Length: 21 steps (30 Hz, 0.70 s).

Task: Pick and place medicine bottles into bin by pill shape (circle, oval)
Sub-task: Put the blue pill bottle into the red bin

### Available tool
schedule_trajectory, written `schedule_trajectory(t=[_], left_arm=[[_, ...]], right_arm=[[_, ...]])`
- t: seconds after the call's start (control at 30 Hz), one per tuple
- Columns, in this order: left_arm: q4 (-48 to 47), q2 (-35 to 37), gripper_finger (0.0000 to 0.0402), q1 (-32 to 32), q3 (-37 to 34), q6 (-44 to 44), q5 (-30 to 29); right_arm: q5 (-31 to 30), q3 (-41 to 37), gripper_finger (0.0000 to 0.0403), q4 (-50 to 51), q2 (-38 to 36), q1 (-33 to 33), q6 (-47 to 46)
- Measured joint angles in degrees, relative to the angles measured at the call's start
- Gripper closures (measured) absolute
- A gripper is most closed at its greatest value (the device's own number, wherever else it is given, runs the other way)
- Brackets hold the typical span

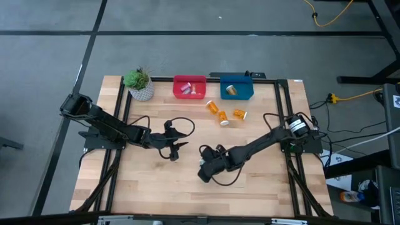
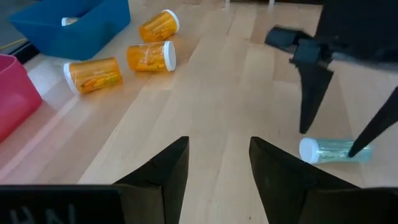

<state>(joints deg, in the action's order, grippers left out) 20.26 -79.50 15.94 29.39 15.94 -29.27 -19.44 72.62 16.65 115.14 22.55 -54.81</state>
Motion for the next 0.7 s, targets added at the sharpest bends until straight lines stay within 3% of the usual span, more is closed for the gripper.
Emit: schedule_trajectory(t=[0.4,0.7], left_arm=[[-0.1,0.0,0.0239,-0.1,0.0,0.0,-0.1],[-0.1,0.0,0.0239,-0.1,0.0,0.0,-0.1]], right_arm=[[-5.0,0.2,0.019,3.8,3.3,-0.5,-1.8],[-6.2,0.1,0.0307,6.2,2.6,-3.7,2.2]])
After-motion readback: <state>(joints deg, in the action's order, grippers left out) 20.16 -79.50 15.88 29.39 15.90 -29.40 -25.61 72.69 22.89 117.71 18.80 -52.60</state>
